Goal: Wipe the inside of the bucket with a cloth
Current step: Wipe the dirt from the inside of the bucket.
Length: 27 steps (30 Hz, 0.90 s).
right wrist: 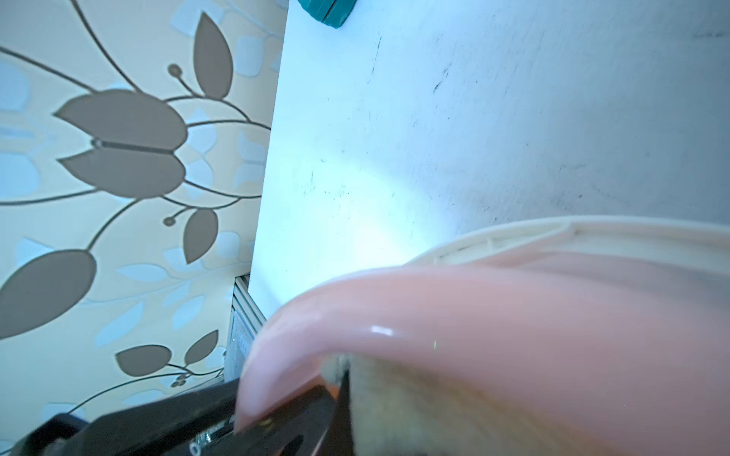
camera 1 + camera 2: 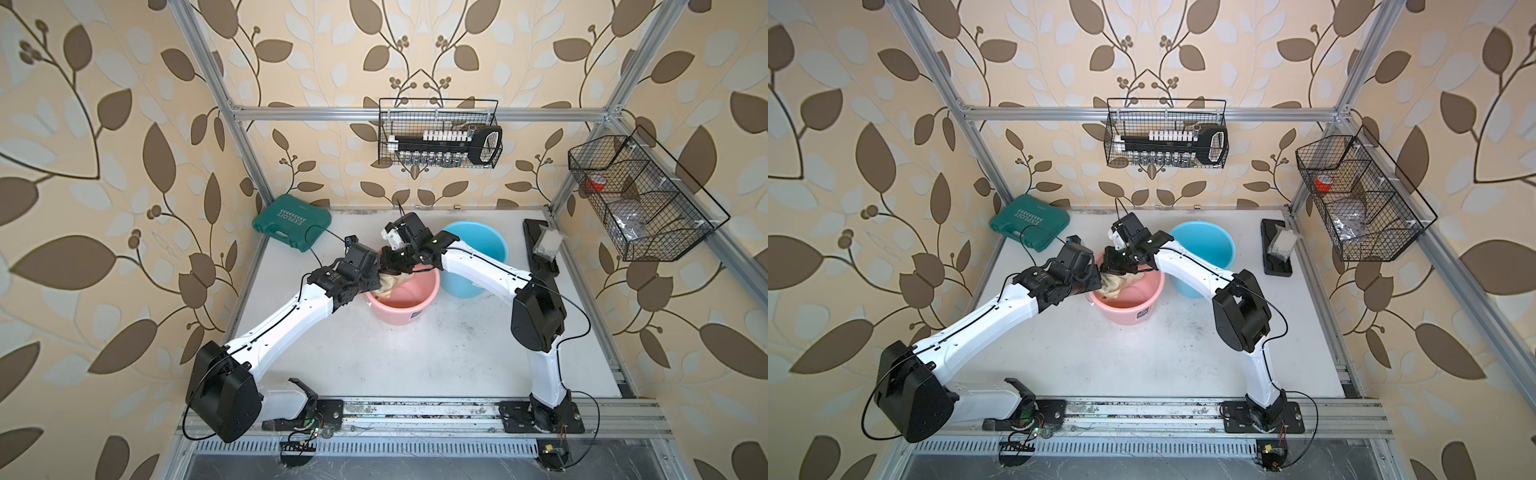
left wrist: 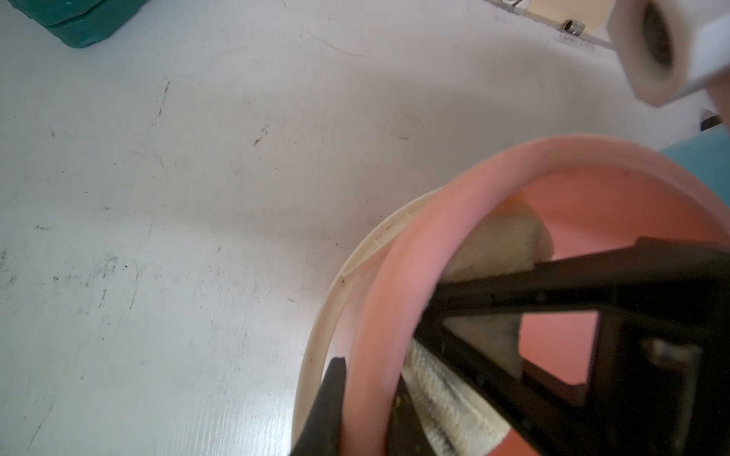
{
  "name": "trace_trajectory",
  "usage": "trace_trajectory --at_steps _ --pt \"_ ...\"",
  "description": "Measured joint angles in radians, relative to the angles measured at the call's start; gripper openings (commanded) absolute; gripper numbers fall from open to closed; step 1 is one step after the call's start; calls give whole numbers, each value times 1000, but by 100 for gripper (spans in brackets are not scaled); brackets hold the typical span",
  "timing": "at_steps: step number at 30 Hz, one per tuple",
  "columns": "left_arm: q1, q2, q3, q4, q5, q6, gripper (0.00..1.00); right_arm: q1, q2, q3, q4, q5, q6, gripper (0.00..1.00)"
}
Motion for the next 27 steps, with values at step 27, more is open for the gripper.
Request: trace_trajectory --at_steps 27 --pt "60 -31 8 -83 25 40 0 42 -28 -16 -414 -333 -373 0"
